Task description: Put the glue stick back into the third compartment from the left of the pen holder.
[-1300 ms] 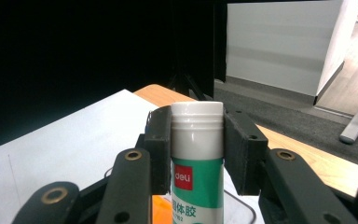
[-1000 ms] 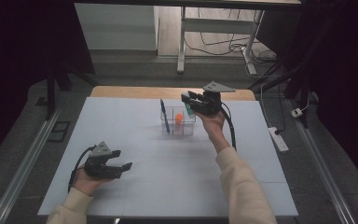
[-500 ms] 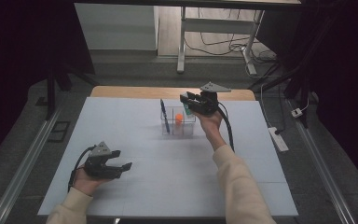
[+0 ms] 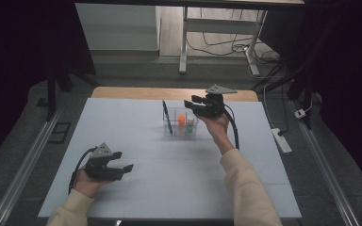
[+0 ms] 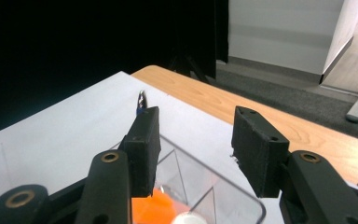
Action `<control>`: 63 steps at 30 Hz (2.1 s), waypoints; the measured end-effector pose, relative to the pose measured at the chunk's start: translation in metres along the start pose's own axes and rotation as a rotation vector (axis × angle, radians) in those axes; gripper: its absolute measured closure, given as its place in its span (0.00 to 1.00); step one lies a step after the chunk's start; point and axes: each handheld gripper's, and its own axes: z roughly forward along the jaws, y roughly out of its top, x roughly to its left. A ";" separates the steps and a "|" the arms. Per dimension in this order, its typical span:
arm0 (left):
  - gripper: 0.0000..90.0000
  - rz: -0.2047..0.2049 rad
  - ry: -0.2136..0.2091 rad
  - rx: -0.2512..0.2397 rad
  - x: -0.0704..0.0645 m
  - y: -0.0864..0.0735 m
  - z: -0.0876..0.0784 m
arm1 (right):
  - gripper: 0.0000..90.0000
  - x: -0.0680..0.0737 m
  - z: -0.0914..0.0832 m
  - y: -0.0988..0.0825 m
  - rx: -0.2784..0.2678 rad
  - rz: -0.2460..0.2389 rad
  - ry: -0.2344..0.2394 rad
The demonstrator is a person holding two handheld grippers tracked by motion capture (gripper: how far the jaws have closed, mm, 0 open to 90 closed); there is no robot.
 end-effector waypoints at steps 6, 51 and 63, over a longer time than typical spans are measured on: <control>0.30 -0.006 0.001 -0.006 0.000 0.000 -0.001 | 0.57 0.002 -0.008 -0.004 0.028 -0.008 0.021; 0.29 -0.009 0.018 0.008 -0.001 -0.001 -0.001 | 0.51 0.016 -0.123 -0.106 0.183 -0.027 0.000; 0.29 -0.004 0.021 0.013 -0.001 -0.002 -0.001 | 0.48 0.015 -0.147 -0.127 0.205 -0.034 -0.005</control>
